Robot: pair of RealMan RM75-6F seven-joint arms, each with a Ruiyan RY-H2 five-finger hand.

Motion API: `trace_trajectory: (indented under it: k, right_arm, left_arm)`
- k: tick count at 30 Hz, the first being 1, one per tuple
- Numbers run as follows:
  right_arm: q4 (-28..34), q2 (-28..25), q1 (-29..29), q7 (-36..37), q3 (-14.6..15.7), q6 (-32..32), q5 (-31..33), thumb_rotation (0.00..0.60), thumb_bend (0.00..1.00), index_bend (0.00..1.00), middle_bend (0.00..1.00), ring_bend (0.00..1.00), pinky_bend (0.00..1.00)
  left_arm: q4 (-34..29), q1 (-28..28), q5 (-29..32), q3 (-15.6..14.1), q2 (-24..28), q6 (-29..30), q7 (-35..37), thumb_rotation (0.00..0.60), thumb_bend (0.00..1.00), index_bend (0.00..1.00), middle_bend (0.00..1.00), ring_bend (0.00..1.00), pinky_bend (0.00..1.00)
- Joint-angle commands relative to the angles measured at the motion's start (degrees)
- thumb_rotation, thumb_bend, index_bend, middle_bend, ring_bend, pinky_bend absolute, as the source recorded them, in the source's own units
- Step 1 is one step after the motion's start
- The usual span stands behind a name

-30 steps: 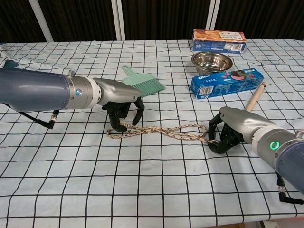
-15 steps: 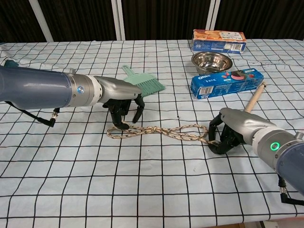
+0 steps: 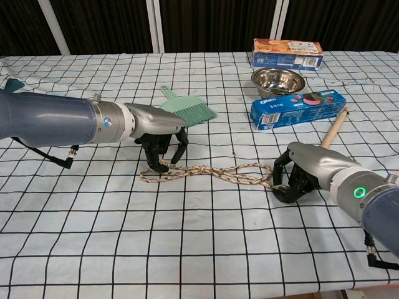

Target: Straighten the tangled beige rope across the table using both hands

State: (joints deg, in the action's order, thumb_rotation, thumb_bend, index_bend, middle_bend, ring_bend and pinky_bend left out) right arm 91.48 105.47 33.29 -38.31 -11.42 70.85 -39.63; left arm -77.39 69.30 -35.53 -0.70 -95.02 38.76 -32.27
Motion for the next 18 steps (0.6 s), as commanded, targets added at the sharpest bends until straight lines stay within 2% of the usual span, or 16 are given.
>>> trace_trajectory:
  k: [1,6,18]
  right_arm:
    - [-0.1,0.0,0.0,0.0,0.0,0.0,0.0,0.600,0.43,0.63,1.00,1.00,1.00]
    - [-0.3,0.0,-0.1,0.0,0.1,-0.1,-0.1,0.600,0.43,0.63,1.00,1.00,1.00]
    - [-0.4,0.0,-0.4,0.2,0.4,0.0,-0.5,0.600,0.43,0.63,1.00,1.00,1.00]
  left_arm:
    - [0.1,0.1,0.4,-0.2,-0.1,0.2,-0.4,0.600,0.34,0.54,1.00,0.91,0.80]
    - [0.5,0.4,1.3,-0.1,-0.2,-0.2,-0.5,0.600,0.38,0.55,1.00,0.91,0.80]
    - [0.8,0.5,1.6,-0.3,-0.5,0.1,-0.7,0.600,0.38,0.55,1.00,0.91,0.80]
